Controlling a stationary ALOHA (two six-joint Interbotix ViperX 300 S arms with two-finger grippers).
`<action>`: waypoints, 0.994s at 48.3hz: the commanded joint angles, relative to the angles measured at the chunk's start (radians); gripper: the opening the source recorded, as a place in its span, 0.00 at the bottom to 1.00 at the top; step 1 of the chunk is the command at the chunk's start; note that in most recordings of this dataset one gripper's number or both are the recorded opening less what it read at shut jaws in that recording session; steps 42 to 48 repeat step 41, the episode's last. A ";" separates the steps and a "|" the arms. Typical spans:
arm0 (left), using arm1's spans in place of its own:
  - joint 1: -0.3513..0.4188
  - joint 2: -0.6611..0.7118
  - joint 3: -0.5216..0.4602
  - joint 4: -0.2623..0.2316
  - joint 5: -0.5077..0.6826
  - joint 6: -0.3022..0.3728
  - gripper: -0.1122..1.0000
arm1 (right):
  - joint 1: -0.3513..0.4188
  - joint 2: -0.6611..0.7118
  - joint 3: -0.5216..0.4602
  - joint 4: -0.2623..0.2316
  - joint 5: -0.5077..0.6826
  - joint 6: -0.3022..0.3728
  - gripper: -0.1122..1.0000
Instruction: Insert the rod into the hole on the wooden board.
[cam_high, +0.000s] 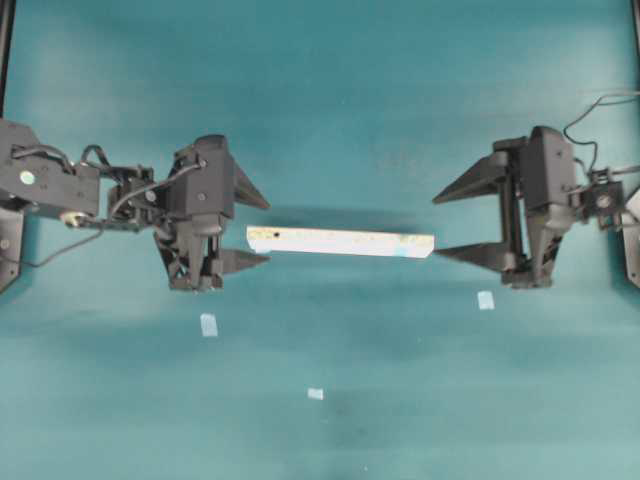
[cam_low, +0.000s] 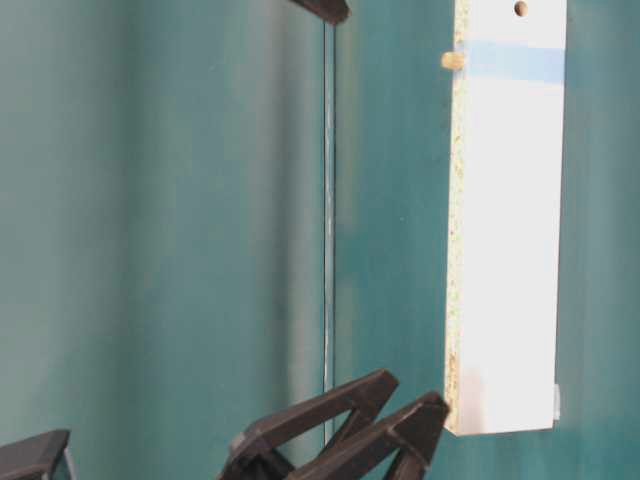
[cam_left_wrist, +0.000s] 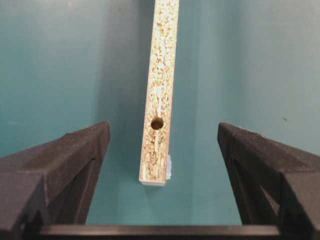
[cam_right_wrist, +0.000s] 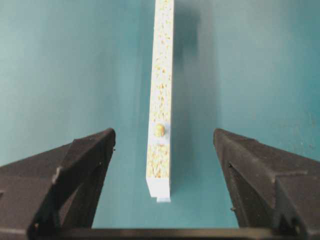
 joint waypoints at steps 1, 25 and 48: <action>0.003 -0.048 0.003 0.003 0.005 0.003 0.93 | -0.002 -0.058 0.014 0.000 -0.005 0.002 0.89; 0.003 -0.207 0.133 0.003 0.008 0.005 0.93 | -0.002 -0.296 0.112 0.000 0.098 0.000 0.89; 0.003 -0.275 0.181 0.003 0.008 0.005 0.93 | -0.002 -0.399 0.150 0.002 0.143 0.000 0.89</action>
